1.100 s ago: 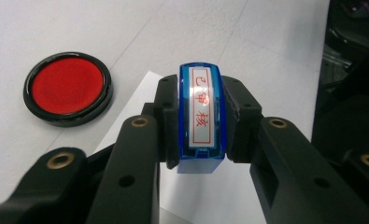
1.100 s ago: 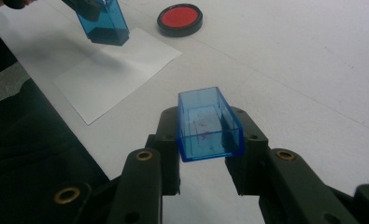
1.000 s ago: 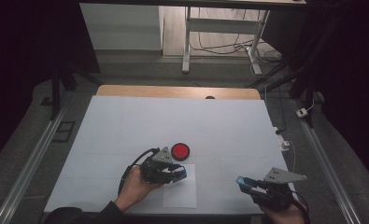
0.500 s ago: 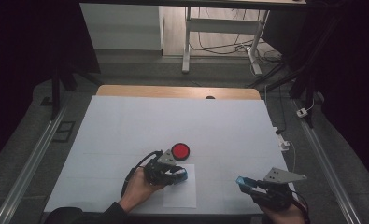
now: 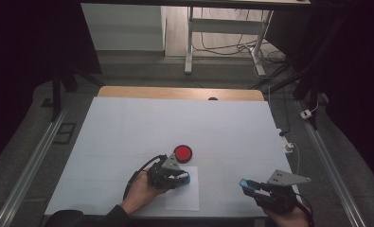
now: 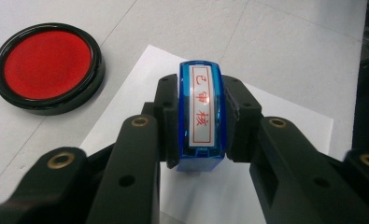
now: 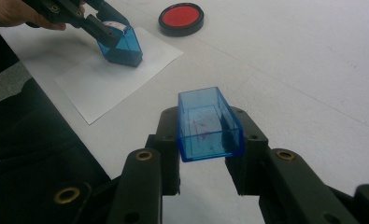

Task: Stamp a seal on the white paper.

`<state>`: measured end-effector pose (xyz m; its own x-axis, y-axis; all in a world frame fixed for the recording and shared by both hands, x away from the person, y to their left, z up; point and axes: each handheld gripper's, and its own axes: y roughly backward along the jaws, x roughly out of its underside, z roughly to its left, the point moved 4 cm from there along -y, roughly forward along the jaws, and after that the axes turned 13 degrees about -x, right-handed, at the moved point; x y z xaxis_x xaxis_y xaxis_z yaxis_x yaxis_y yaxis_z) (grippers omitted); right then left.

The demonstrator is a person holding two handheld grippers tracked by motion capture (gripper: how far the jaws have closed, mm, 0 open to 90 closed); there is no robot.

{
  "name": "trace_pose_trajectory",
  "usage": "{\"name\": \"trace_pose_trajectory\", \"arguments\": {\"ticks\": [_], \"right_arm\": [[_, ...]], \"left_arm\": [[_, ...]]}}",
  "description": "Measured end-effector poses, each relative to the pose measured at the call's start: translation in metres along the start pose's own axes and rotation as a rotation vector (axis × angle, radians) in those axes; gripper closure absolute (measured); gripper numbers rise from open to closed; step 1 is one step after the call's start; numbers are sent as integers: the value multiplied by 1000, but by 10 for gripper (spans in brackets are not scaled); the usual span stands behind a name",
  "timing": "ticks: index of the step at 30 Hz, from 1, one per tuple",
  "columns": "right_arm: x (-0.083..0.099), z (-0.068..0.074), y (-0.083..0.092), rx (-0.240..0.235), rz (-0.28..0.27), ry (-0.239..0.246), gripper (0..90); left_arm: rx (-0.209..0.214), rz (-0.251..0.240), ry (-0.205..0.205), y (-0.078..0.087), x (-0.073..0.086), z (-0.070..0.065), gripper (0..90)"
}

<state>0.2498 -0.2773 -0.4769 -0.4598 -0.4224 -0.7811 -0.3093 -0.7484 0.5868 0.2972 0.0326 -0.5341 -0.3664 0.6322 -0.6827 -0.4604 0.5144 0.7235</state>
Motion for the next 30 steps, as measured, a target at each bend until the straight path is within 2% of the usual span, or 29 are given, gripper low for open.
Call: {"name": "trace_pose_trajectory", "arguments": {"ticks": [7, 20, 26, 30], "right_arm": [[0, 0, 0, 3, 3, 0, 678], [0, 0, 0, 2, 3, -2, 678], [0, 0, 0, 3, 4, -2, 678], [0, 0, 0, 2, 4, -3, 678]], "left_arm": [[2, -10, 27, -1, 2, 0, 706], [42, -5, 61, -3, 3, 6, 707], [45, -4, 63, -3, 3, 6, 707], [30, -5, 50, -2, 3, 4, 708]]}}
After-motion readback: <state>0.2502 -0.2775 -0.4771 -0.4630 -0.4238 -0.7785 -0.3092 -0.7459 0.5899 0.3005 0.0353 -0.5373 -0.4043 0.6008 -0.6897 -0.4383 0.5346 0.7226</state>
